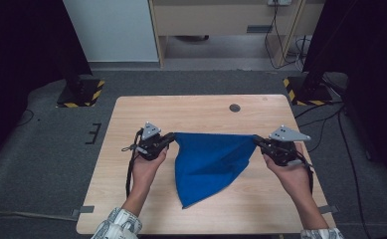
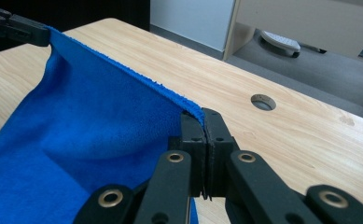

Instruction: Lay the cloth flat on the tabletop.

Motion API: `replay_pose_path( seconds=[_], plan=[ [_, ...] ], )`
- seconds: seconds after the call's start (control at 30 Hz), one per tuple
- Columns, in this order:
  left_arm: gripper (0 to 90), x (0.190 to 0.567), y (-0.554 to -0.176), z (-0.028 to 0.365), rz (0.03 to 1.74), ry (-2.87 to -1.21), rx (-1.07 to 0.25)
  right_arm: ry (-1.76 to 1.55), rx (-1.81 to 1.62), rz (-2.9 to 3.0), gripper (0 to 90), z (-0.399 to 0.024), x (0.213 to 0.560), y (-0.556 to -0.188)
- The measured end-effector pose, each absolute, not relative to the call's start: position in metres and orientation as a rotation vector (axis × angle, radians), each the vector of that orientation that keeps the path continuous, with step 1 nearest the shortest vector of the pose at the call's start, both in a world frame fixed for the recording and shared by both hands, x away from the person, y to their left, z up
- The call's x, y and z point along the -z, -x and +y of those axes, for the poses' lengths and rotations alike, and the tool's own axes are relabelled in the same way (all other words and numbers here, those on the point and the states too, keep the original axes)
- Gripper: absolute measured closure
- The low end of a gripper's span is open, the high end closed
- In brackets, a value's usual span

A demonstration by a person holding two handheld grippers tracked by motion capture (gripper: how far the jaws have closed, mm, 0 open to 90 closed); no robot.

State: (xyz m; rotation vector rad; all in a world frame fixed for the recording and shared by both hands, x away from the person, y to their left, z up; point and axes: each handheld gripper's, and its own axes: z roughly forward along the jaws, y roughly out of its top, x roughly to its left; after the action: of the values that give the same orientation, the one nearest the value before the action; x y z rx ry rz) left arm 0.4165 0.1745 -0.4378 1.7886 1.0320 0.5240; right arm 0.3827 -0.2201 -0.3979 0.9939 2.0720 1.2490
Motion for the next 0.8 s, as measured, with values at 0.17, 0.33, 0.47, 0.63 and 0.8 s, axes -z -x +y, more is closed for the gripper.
replay_pose_path(
  seconds=[0.17,0.33,0.47,0.63,0.8],
  plan=[
    [84.7,0.429,-0.412,0.177,1.018,-1.784,-0.544,-0.949,-1.261,2.048,88.9,-0.217,0.386,-0.368],
    [84.6,0.421,-0.414,0.177,1.011,-1.774,-0.547,-0.909,-1.260,2.050,88.8,-0.211,0.371,-0.355],
    [84.6,0.412,-0.419,0.176,1.011,-1.769,-0.557,-0.907,-1.263,2.030,88.7,-0.211,0.363,-0.359],
    [84.6,0.405,-0.426,0.173,1.017,-1.781,-0.567,-0.947,-1.264,2.018,88.5,-0.216,0.370,-0.380],
    [84.4,0.406,-0.442,0.167,1.031,-1.818,-0.565,-1.006,-1.225,2.030,87.7,-0.223,0.389,-0.406]
  ],
)
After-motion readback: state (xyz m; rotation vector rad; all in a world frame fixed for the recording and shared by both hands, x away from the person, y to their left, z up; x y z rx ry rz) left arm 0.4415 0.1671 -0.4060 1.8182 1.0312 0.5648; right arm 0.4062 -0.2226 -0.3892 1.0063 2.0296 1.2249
